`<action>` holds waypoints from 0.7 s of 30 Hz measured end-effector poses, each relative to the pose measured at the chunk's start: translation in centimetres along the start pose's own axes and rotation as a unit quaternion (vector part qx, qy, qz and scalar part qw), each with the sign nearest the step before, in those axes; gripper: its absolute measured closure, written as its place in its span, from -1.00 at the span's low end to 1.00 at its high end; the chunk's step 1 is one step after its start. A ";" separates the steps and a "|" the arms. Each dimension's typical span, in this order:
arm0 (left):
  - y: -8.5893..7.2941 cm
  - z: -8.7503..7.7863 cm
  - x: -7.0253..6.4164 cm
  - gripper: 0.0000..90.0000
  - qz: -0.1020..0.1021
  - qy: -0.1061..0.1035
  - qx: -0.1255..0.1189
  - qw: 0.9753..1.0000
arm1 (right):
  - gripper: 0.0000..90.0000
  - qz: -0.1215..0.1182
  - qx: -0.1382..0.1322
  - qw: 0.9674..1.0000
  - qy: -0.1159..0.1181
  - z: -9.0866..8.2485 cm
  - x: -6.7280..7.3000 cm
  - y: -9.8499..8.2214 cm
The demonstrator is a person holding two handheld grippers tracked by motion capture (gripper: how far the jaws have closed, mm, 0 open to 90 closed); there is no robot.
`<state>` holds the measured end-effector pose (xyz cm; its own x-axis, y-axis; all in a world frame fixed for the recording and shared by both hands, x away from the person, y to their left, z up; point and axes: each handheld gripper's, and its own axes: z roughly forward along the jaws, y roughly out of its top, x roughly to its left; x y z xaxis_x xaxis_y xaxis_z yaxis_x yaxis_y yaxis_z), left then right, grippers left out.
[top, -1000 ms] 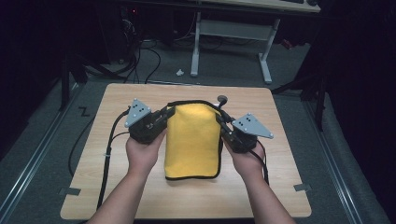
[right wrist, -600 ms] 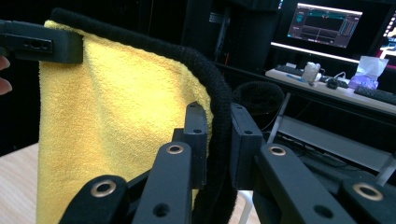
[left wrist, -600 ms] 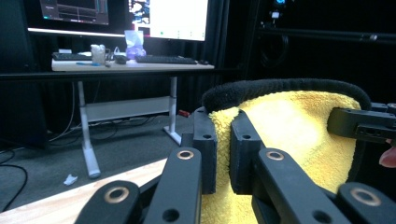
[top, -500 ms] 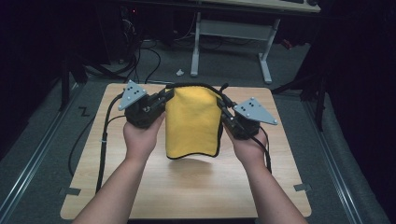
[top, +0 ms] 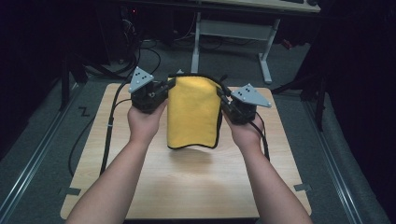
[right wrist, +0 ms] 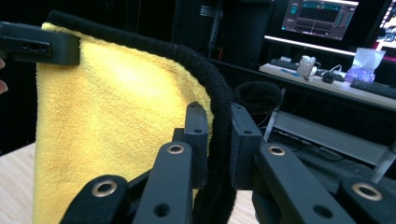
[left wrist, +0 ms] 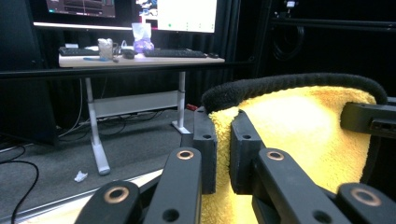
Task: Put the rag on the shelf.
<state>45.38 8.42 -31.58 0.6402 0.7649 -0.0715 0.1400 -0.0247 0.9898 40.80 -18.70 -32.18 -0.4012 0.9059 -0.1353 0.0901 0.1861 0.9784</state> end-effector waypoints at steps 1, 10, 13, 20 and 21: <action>0.1 0.2 0.0 0.85 0.006 0.002 0.004 1.000 | 0.80 0.002 -0.003 1.000 -0.001 0.3 -0.4 0.0; 0.9 2.1 0.6 0.84 0.022 0.021 0.025 0.999 | 0.80 0.000 0.006 1.000 0.000 2.7 -2.2 0.2; 1.4 2.5 0.6 0.83 0.038 0.026 0.027 0.999 | 0.80 -0.001 0.007 1.000 -0.001 3.1 -2.5 0.2; 1.5 4.0 1.4 0.81 0.047 0.027 0.037 0.998 | 0.80 -0.029 0.015 0.999 -0.014 4.0 -3.1 1.0; 1.4 4.2 1.6 0.81 0.042 0.026 0.039 0.998 | 0.80 -0.033 0.016 0.999 -0.017 4.2 -3.2 1.0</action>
<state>49.80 6.91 -30.80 0.6117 0.7908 0.0207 0.1465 -0.1389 0.9794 45.99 -19.80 -31.41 -0.3763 0.9034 -0.2058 0.0934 0.2579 0.9616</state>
